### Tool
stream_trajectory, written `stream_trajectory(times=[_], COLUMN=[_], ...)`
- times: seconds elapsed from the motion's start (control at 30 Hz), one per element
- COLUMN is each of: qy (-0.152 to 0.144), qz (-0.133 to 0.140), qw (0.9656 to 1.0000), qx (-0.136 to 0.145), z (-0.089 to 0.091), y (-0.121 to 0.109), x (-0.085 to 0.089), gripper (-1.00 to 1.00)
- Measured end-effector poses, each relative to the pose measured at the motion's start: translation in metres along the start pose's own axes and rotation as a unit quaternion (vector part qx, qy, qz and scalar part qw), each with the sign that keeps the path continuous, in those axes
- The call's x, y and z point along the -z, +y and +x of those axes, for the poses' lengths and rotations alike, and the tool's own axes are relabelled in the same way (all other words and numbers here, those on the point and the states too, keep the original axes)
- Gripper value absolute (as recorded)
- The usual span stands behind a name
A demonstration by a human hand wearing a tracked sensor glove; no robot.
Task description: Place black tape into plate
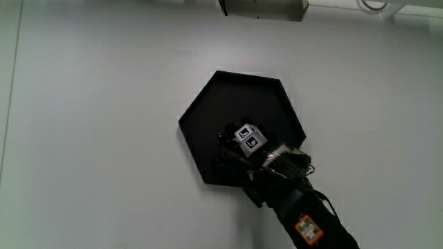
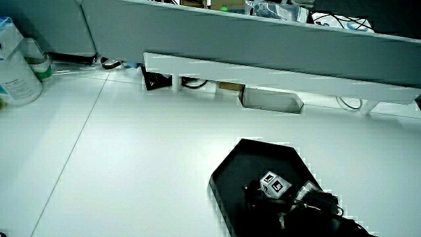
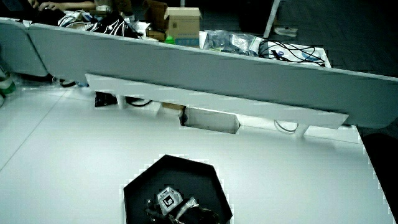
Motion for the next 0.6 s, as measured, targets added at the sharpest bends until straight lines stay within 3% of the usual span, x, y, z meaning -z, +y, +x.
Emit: stream_trajectory(times=[0.17, 0.23, 0.4, 0.6], qy=[-0.016, -0.028, -0.055, -0.065], qz=[-0.066, -0.08, -0.1, -0.118], qw=[0.9977, 0.9964, 0.9935, 0.9909], qx=[0.005, 0.008, 0.009, 0.006], z=[-0.002, -0.002, -0.008, -0.013], y=[0.016, 0.019, 0.023, 0.023], x=[0.027, 0.032, 0.043, 0.057], gripper=[0.0, 0.0, 0.0, 0.0])
